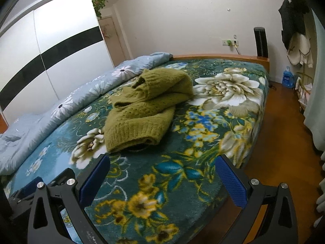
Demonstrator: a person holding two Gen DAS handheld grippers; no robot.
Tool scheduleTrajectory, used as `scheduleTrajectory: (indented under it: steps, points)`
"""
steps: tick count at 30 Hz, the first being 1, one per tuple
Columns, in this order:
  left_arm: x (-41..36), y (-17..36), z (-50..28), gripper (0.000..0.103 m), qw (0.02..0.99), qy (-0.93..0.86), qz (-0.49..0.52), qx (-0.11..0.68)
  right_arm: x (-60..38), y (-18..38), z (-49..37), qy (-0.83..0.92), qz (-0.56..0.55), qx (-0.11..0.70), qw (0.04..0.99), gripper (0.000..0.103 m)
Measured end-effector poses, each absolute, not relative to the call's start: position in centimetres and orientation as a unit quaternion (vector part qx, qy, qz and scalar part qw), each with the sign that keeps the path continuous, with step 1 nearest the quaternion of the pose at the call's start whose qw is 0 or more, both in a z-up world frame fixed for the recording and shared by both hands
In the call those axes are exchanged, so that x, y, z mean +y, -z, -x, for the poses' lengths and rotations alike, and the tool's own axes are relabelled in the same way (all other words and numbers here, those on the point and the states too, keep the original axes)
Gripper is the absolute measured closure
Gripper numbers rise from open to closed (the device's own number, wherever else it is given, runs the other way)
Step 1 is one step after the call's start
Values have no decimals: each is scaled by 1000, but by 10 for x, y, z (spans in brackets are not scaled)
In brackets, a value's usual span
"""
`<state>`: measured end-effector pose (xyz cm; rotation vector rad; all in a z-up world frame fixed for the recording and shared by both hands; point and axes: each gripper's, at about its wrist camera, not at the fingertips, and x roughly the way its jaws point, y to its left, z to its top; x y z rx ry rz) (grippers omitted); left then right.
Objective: Fold clothes
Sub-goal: 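Move both tools toward the crumpled olive-green sweater on the bed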
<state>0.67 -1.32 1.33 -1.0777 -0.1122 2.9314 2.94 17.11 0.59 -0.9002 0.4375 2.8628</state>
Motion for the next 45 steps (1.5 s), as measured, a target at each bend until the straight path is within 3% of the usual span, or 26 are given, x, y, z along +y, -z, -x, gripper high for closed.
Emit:
scheduleTrajectory:
  steps: [14, 23, 45]
  points:
    - [-28, -28, -16, 0, 5, -948, 318, -29, 171, -23, -49, -967, 206, 152, 8, 0]
    - [-25, -32, -23, 0, -15, -959, 283, 11, 169, -21, -47, -968, 212, 134, 15, 0]
    - [-16, -38, -33, 0, -1, -966, 255, 39, 167, -16, -40, -958, 210, 182, -68, 0]
